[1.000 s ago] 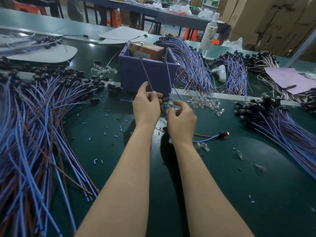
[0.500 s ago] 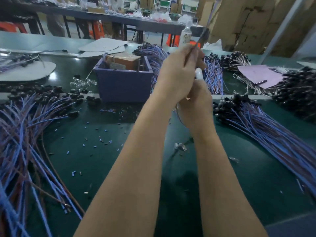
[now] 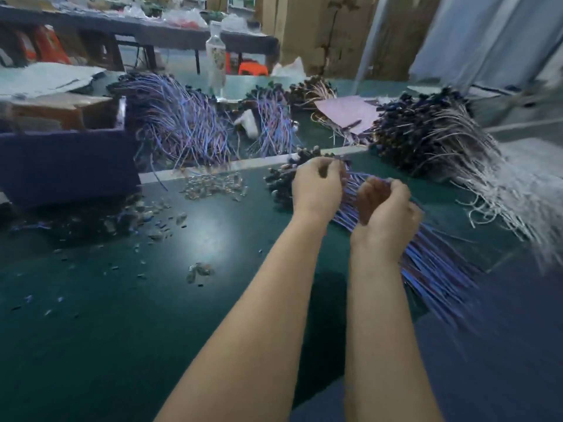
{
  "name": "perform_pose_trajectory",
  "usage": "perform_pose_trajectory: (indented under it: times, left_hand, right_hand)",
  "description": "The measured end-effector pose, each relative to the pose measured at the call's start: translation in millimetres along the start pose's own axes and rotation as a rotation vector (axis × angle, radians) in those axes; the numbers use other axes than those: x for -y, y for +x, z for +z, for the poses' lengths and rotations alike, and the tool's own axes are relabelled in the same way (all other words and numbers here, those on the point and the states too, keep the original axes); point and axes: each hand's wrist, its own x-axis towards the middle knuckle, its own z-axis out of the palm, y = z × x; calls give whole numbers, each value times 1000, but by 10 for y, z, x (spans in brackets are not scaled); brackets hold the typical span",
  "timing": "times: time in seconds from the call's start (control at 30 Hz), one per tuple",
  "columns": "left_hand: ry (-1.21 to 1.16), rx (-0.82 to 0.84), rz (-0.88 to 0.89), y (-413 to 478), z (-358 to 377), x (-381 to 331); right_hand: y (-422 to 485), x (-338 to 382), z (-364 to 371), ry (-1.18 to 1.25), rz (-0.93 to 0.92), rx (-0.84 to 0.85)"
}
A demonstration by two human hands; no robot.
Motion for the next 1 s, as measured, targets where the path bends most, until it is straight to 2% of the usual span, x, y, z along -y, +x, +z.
perform_pose_trajectory:
  times: [0.1, 0.17, 0.3, 0.43, 0.57, 0.7, 0.83, 1.0]
  left_hand:
    - [333, 31, 112, 104, 229, 169]
    - [456, 75, 117, 165, 313, 283]
    - [657, 100, 110, 320, 329, 491]
    - [721, 110, 60, 438, 284, 604]
    - [700, 135, 18, 473, 248, 629]
    - [580, 122, -8, 448, 137, 580]
    - [456, -38, 68, 309, -176, 417]
    - [127, -328, 115, 99, -1030, 123]
  right_hand:
    - [184, -108, -300, -62, 86, -110]
    - [277, -194, -436, -147, 158, -121]
    - [393, -271, -463, -300, 339, 7]
    - [408, -323, -426, -186, 445, 48]
    - [341, -371, -378, -37, 462, 44]
    - [213, -371, -290, -70, 431, 13]
    - [2, -457, -119, -156, 360, 73]
    - [-627, -757, 358, -259, 381, 358]
